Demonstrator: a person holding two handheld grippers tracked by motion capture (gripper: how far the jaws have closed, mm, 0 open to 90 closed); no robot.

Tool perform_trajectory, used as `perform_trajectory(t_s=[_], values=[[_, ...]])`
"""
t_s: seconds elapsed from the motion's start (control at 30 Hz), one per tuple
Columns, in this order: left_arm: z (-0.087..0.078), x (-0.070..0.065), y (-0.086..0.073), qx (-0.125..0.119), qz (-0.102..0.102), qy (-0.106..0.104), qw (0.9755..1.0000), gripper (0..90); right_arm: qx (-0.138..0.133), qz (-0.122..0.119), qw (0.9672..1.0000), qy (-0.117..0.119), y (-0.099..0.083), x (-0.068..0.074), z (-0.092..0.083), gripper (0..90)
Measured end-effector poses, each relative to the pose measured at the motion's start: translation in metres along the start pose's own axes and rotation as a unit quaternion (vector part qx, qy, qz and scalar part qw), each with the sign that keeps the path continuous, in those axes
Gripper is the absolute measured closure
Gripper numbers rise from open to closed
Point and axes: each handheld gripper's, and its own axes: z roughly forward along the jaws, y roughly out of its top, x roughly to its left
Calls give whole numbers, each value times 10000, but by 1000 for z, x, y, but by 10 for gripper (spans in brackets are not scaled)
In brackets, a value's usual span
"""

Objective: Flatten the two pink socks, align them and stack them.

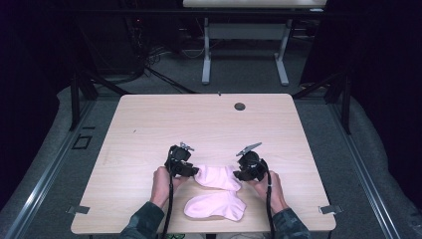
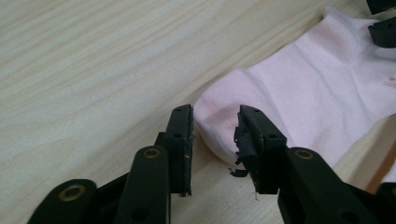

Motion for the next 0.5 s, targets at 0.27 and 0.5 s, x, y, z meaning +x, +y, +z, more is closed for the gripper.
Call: perform_trajectory(t_s=[0.27,0.5], values=[[1,-1,-3,82,-3,-59,9999,809,7,-23,9999,123,0,1,3,745],[4,-2,-10,136,16,-14,9999,884,-54,92,9992,375,-3,-1,4,840]])
